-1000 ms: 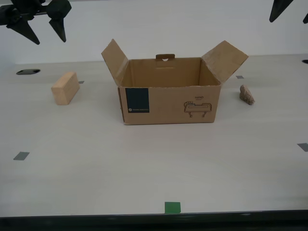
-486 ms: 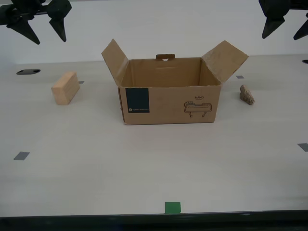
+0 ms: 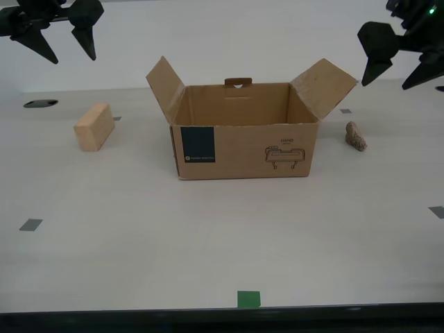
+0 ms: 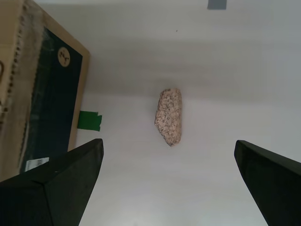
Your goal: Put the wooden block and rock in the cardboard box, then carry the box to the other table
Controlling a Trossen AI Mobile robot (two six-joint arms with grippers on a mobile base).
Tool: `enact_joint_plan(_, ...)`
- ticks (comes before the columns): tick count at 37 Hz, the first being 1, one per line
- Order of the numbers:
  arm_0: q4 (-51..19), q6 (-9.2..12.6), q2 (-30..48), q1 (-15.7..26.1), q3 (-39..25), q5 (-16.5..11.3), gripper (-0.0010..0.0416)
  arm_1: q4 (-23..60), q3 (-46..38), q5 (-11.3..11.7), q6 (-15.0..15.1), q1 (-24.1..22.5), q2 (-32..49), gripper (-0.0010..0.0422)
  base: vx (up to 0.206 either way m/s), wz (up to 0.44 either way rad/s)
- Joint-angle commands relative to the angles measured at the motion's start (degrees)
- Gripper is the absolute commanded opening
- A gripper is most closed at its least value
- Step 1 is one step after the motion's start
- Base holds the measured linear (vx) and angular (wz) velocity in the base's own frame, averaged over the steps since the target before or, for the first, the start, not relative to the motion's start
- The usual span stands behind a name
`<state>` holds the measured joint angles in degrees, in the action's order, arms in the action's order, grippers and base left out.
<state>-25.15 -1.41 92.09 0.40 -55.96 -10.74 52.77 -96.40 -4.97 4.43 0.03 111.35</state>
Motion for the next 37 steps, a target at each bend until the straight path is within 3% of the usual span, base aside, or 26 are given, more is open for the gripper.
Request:
enact_joint_plan(1, -0.2, -0.8, 3.6, 0.0, -1.3, -0.3, 0.0389, 0.2, 0.0, 0.1, 0.1, 0.0, 0.0, 0.0389, 0.000, 0.000)
enact_joint_plan(5, 0.1, -3.4, 7.3, 0.0, -2.2, -0.3, 0.0389, 0.1, 0.0, 0.3, 0.2, 0.0, 0.0, 0.0389, 0.000, 0.000)
enact_joint_plan(9, 1.8, -4.2, 9.9, 0.0, -2.5, -0.3, 0.0389, -0.1, 0.0, 2.2, 0.6, 0.0, 0.0, 0.0389, 0.000, 0.000)
enact_joint_plan(12, 2.5, -4.3, 10.9, 0.0, -2.6, -0.3, 0.0389, -0.2, 0.0, 3.1, 0.8, 0.1, 0.0, 0.0389, 0.000, 0.000)
enact_joint_plan(27, 4.5, -4.6, 12.4, 0.0, -2.7, -0.2, 0.0389, -3.6, 1.0, 3.0, 0.7, 0.0, 0.0, 0.0389, 0.000, 0.000)
enact_joint_plan(37, 4.5, -4.6, 13.6, 0.0, -2.3, -0.3, 0.0389, -4.1, 1.5, 3.0, 0.5, 0.0, 7.3, 0.0389, 0.000, 0.000)
